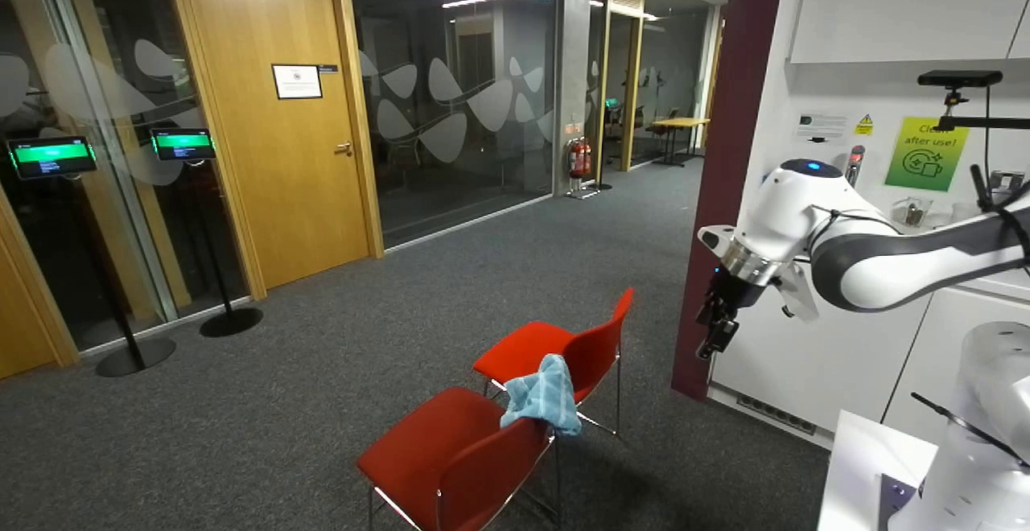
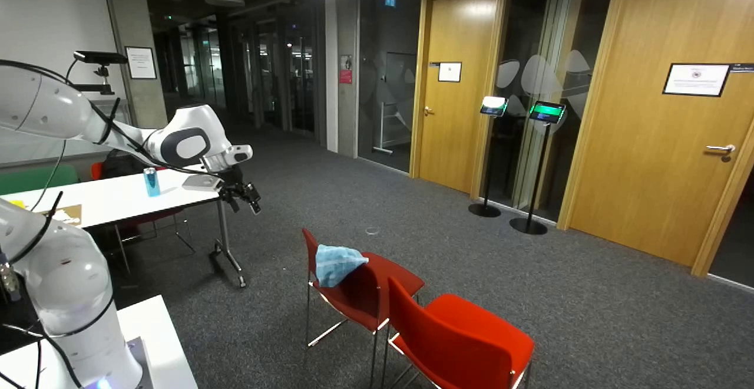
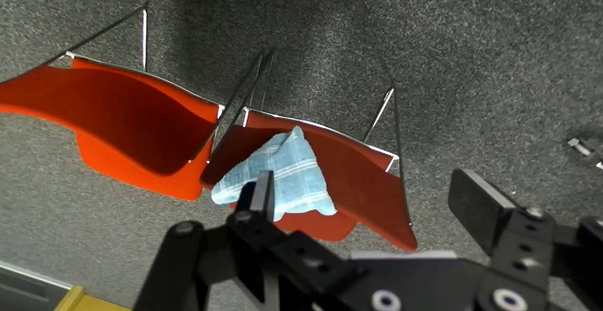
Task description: Unravel the cloth
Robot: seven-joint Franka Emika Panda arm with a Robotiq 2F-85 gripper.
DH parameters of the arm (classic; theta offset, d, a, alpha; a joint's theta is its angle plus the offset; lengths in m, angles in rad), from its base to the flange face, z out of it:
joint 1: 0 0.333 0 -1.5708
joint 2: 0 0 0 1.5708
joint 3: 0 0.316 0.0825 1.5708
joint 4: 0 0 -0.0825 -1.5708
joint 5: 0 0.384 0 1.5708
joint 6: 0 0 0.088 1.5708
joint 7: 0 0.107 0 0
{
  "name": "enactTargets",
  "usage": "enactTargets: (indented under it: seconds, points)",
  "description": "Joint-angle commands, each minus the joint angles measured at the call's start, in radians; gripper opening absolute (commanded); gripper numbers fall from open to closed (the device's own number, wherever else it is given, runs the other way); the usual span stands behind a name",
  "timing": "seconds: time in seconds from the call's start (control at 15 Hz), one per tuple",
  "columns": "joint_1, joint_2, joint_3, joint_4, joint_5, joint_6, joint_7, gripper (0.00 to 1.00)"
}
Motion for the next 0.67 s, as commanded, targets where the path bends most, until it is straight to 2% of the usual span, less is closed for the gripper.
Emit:
enactTargets:
  seconds: [0.0, 0.27, 0.33, 0.6]
  points:
    - [0.033, 0.183, -0.086, 0.115, -0.032, -0.009, -0.195, 1.00]
    - [0.042, 0.320, -0.132, 0.221, -0.040, -0.077, -0.394, 1.00]
    - [0.029, 0.242, -0.111, 0.139, -0.023, -0.029, -0.311, 1.00]
    - [0.029, 0.275, -0.114, 0.155, -0.021, -0.031, -0.317, 1.00]
